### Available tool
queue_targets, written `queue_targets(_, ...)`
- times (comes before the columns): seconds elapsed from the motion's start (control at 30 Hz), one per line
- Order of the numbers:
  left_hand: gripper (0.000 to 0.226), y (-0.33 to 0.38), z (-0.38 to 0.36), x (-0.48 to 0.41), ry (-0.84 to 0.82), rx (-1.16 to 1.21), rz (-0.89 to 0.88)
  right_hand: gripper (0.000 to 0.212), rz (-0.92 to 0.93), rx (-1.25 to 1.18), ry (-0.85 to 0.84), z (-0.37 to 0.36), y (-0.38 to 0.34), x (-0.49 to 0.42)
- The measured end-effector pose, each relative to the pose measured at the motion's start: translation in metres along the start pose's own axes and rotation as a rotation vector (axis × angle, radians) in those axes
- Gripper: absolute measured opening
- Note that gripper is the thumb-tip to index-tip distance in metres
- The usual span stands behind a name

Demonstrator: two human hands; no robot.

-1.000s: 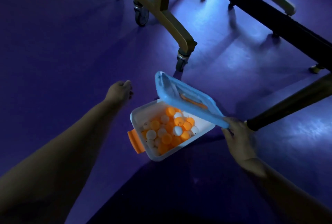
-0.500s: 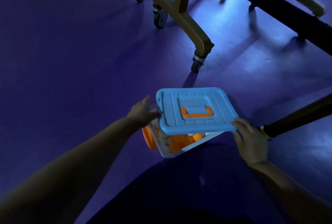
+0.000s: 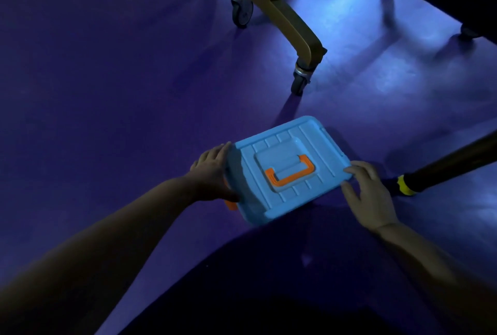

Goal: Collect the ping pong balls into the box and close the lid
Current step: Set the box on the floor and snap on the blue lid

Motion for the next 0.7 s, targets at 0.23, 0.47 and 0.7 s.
queue_targets(0.23, 0.111, -0.008, -0.004, -0.002, 0.087, 0.294, 0.049, 0.016, -0.112, 0.02, 0.08, 0.002, -0.002, -0.008)
queue_targets(0.47, 0.045, -0.013, -0.035, 0.024, -0.031, 0.731, 0.459, 0.024, -0.339, -0.194, -0.021, -0.008, 0.006, -0.047)
queue_targets(0.7, 0.023, -0.036, 0.008, 0.014, 0.292, 0.566, 0.374, 0.039, -0.541, -0.122, -0.111, -0.023, 0.013, -0.031)
Point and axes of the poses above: each hand's wrist, its own x-axis away from the middle knuckle, its own z-axis out of the back of the hand, y = z × x, the point moved 9 cm from there along -x, towards the middle knuckle, and after that the axes turned 10 degrees about -z, right-handed, at the moved point
